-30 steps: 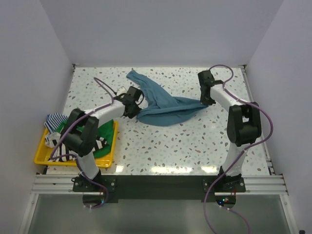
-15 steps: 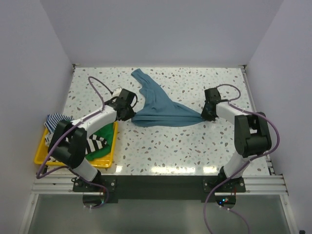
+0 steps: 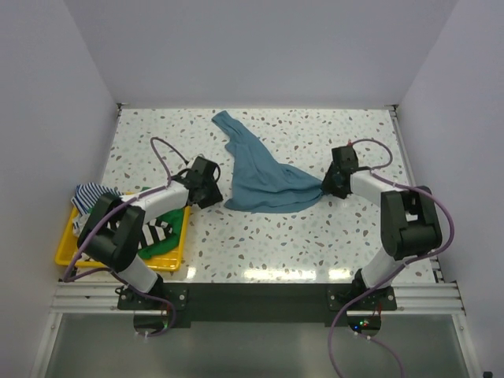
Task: Fold and stack the tank tops
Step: Flatten the tank top out
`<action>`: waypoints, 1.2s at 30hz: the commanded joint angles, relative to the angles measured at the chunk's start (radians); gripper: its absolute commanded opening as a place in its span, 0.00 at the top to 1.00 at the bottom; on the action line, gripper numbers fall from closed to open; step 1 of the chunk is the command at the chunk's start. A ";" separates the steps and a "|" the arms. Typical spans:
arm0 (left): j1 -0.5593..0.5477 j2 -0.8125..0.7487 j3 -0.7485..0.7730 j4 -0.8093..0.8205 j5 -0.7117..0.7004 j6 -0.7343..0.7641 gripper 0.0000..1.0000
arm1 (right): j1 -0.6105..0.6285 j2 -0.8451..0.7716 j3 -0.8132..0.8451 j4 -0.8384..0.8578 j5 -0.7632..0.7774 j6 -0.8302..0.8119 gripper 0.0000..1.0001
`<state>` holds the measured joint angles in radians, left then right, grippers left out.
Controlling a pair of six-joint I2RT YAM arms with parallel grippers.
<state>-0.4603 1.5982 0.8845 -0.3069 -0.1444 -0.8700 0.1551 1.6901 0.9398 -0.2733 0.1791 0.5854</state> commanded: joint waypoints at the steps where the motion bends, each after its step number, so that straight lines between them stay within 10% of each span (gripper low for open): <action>1: -0.001 0.002 -0.012 0.106 0.078 0.022 0.62 | 0.009 -0.073 -0.041 -0.007 0.003 0.016 0.53; 9: -0.001 0.025 -0.002 0.147 0.138 0.032 0.66 | 0.222 -0.198 0.031 -0.096 0.137 -0.002 0.47; 18: -0.001 0.034 -0.012 0.147 0.138 0.028 0.68 | 0.613 0.023 0.257 -0.110 0.186 -0.041 0.53; 36: -0.001 0.043 -0.005 0.143 0.138 0.029 0.69 | 0.713 0.275 0.449 -0.241 0.290 -0.045 0.62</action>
<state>-0.4603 1.6375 0.8722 -0.1970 -0.0120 -0.8665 0.8631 1.9572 1.3575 -0.4915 0.4282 0.5308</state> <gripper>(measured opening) 0.309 0.403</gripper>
